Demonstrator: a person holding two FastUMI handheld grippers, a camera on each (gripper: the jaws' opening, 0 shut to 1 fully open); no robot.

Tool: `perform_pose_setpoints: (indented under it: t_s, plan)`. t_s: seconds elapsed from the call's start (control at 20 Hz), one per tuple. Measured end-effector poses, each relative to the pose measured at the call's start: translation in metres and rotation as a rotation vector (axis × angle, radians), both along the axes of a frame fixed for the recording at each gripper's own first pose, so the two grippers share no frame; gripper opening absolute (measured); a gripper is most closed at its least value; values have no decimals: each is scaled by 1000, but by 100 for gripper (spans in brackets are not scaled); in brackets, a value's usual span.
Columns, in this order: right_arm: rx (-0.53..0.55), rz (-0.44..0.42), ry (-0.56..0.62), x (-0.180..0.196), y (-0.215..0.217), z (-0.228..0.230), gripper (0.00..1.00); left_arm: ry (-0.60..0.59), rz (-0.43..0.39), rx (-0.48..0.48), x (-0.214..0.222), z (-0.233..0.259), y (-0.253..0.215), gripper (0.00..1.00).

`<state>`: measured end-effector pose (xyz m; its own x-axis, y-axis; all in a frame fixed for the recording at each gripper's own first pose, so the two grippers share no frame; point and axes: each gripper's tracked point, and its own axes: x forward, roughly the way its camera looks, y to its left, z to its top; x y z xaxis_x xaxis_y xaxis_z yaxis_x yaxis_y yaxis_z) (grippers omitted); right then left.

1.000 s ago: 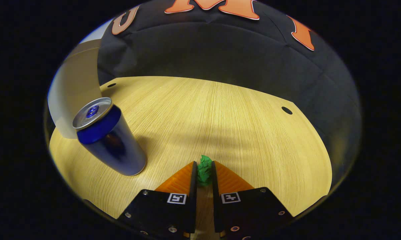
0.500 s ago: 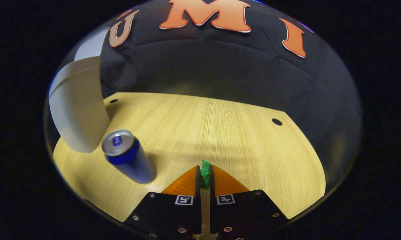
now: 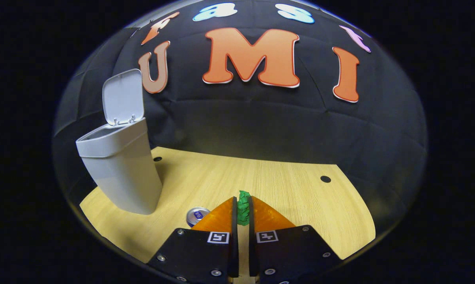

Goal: Press the lid of the desktop garbage bin to open it, pick up the crumpled paper on the desktop and throw it into the bin, then pick up the pop can on the desktop and drop it into the bin, and finally close the garbage bin lid.

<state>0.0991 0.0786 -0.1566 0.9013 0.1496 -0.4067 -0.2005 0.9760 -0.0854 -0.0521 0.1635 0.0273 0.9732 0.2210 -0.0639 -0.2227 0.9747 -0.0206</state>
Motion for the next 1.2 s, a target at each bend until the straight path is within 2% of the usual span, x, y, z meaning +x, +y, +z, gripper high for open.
perform_pose_setpoints:
  t_s: [0.4, 0.8, 1.2]
  plan:
    - [48, 166, -82, -9, 90, 62, 11, -9, 67, -15, -22, -5, 41, 83]
    - [103, 315, -133, -4, 185, 103, 10, -18, 159, -3, -49, -7, 83, 84]
    - [143, 453, -137, 16, 285, 117, 10, -9, 243, 14, -73, -11, 120, 83]
